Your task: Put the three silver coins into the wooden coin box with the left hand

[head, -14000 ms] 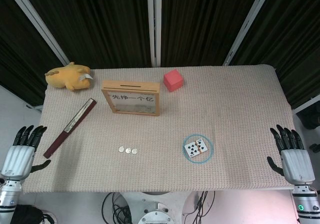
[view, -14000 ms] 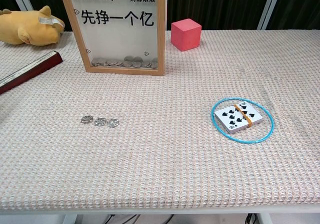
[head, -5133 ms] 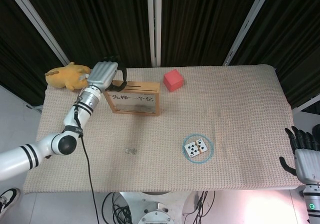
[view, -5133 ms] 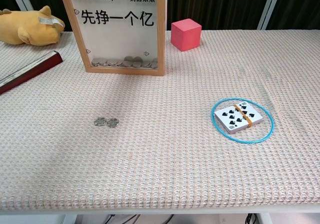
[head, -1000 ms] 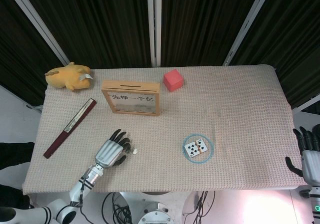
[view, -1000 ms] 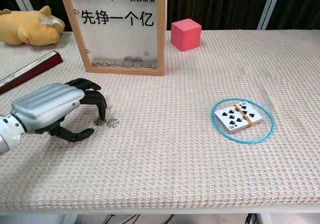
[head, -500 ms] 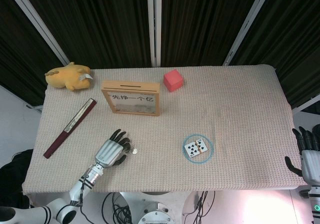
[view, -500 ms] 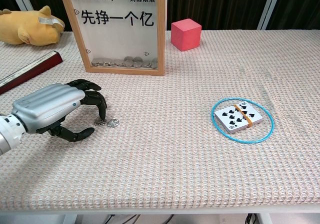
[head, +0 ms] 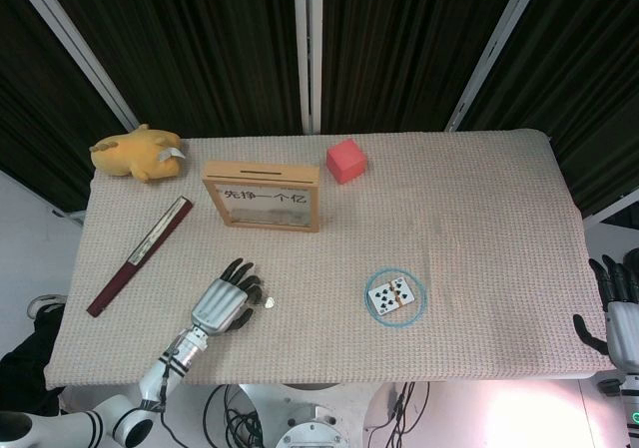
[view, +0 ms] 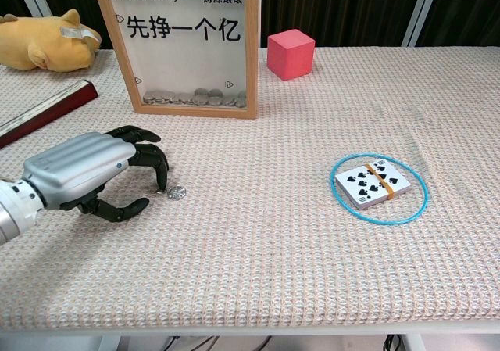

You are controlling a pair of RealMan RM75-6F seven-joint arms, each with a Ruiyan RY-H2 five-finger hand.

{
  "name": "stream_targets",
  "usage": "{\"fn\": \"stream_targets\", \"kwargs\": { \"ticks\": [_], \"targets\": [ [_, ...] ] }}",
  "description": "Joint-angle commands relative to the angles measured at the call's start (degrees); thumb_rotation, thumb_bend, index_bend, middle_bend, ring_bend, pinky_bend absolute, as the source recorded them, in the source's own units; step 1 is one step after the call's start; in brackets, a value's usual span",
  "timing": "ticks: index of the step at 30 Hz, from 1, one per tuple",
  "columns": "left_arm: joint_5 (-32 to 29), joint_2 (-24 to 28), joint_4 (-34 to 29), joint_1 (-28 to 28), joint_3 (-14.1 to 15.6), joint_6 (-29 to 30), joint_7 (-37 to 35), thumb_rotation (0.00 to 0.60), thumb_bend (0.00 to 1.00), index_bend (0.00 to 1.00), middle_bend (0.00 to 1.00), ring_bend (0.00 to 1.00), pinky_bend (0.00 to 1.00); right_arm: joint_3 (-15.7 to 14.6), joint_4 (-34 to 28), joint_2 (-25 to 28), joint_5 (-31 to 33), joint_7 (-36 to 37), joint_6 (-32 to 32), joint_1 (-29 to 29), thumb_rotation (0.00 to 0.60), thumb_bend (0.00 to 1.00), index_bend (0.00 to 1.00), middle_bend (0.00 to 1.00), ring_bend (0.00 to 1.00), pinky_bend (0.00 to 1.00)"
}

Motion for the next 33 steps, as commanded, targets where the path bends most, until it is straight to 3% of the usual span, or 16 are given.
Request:
{"fn": "stream_targets", "kwargs": {
  "ticks": [1,15,33],
  "targets": [
    [0.0,-0.1,0.2,-0.1,-0.1,-0.1,-0.2,0.600,0.25,0.42,0.24,0.04,0.02,0.0,0.1,0.1,0.0,0.1,0.0,0.0,0.600,0.29,0.00,0.00,0.00,0.00],
    [1.6,-2.1,3.6,-0.7,-0.3,1.4,-3.2,0.600,0.25,0.48,0.26,0.04,0.02,0.1,0.7,-0.3,0.5,0.3,-0.9,0.3,0.600,0.29,0.00,0.00,0.00,0.00],
    [5.8,-6.5,12.9,-0.4,0.1,7.7,-7.5,0.600,0.25,0.44,0.29,0.06,0.04,-0.2,0.6,-0.3,0.6,0.0,-1.4,0.3,0.600,0.29,0.00,0.00,0.00,0.00]
  ]
}}
